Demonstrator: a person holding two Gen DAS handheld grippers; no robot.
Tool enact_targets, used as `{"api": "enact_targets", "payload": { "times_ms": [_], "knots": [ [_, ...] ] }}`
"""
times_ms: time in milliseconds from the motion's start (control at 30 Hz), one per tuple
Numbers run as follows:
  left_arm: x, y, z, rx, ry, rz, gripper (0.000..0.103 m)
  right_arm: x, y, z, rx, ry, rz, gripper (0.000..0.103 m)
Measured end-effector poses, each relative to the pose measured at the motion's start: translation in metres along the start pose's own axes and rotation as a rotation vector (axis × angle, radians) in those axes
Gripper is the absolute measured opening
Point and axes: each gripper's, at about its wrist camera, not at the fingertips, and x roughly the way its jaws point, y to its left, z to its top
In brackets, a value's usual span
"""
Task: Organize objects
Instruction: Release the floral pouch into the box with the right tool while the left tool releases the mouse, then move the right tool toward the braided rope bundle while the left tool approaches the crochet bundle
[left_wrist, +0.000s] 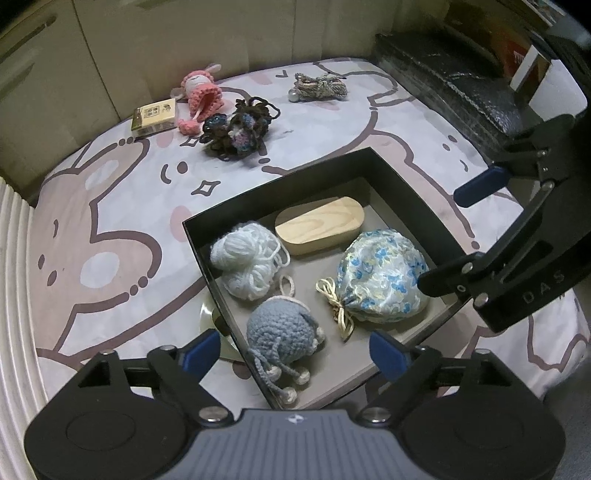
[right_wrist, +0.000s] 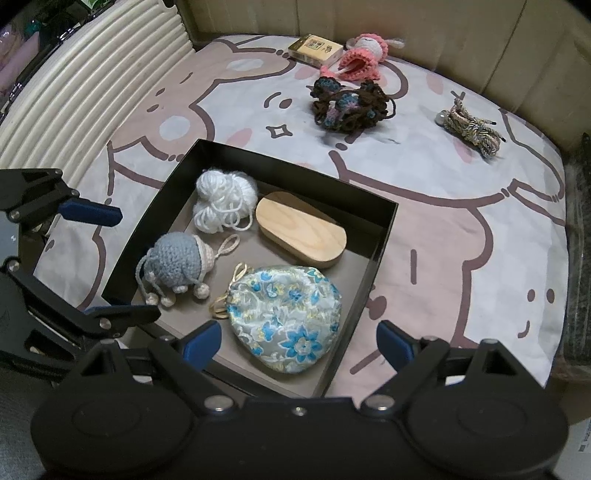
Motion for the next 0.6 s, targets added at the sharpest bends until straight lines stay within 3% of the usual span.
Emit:
{"api": "enact_targets", "payload": {
  "times_ms": [233,600],
  "knots": [
    [-0.002,0.004,0.001,-0.026,-0.009,-0.003,0.102,-0.006,-0.006,-0.001,0.010,-0.019,-0.011,0.098],
    [-0.013,0.018,0.006,-0.113,-0.062,0.011,0.103,-0.029,-0.023,-0.003,0.057,-0.111,-0.001,0.103]
  ]
}}
